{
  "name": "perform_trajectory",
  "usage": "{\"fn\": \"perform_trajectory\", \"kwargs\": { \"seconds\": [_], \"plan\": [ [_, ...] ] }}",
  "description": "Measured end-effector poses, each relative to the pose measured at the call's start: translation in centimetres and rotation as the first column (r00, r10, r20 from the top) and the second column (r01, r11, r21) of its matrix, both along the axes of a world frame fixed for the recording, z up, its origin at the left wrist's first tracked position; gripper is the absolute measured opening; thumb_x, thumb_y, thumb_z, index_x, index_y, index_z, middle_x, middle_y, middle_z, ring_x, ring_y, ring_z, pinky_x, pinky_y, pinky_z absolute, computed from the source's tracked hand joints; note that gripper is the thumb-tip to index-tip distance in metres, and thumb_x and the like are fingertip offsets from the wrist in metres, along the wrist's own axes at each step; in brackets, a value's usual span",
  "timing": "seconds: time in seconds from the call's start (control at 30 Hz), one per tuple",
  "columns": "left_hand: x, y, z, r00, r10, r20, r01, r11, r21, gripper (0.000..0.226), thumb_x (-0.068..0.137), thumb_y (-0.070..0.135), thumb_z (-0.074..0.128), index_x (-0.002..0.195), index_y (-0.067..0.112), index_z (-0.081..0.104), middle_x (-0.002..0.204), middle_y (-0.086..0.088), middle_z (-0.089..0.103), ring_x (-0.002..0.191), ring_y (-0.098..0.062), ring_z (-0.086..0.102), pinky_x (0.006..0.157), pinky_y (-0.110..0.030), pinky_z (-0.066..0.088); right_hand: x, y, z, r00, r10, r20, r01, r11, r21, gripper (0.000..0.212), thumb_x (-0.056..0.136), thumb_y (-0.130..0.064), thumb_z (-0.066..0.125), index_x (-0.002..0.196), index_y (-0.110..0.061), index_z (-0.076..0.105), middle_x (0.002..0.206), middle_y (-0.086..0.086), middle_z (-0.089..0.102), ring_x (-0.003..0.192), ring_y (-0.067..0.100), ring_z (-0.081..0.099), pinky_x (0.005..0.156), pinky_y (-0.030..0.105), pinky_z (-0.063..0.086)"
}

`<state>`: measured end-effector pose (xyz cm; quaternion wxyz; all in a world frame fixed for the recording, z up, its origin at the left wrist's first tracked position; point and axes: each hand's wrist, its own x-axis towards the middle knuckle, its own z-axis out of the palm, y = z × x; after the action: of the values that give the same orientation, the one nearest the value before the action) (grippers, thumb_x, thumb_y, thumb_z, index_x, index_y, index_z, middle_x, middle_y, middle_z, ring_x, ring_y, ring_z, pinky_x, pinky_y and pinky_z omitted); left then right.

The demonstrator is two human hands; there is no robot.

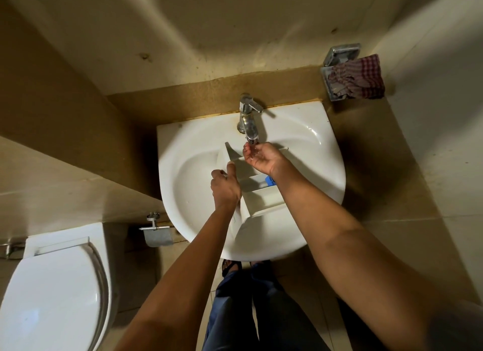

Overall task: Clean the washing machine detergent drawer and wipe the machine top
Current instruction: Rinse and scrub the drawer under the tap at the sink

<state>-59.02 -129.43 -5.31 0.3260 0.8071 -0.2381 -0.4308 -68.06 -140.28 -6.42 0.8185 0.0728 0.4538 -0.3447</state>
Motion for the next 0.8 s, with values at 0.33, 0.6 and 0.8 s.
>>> {"fn": "perform_trajectory", "kwargs": {
  "seconds": [0.33,0.6,0.8],
  "plan": [
    [0.1,-0.2,0.1,1.0,0.005,-0.007,-0.005,1.0,0.016,0.053,0.099,0.05,0.038,0.117,0.001,0.048,0.12,-0.022,0.057,0.11,-0.037,0.053,0.09,-0.037,0.039,-2.8,8.1,3.1,0.386,0.612,-0.691,-0.894,0.432,-0.117,0.02,0.097,-0.011,0.045,0.085,-0.005,0.06,0.067,0.005,0.061,0.06,0.017,0.06,0.055,0.025,0.047],
    [0.1,-0.1,0.3,1.0,-0.004,-0.017,0.004,1.0,0.016,0.052,0.099,0.05,0.039,0.115,0.001,0.047,0.116,-0.019,0.058,0.102,-0.034,0.054,0.083,-0.034,0.038,-7.0,13.9,1.4,-0.324,-0.2,-0.925,-0.928,-0.125,0.352,0.043,0.102,-0.035,0.028,0.117,-0.014,0.062,0.117,0.006,0.066,0.108,0.024,0.061,0.104,0.04,0.034],
    [0.0,-0.2,0.1,1.0,0.003,-0.016,-0.003,1.0,0.025,0.054,0.099,0.051,0.038,0.117,0.001,0.047,0.12,-0.021,0.057,0.107,-0.037,0.054,0.09,-0.038,0.041,-6.6,12.9,1.6,-0.603,-0.087,-0.793,-0.798,0.057,0.6,0.045,0.099,-0.024,0.023,0.106,-0.007,0.064,0.111,0.012,0.065,0.109,0.029,0.059,0.114,0.043,0.018]
  ]
}}
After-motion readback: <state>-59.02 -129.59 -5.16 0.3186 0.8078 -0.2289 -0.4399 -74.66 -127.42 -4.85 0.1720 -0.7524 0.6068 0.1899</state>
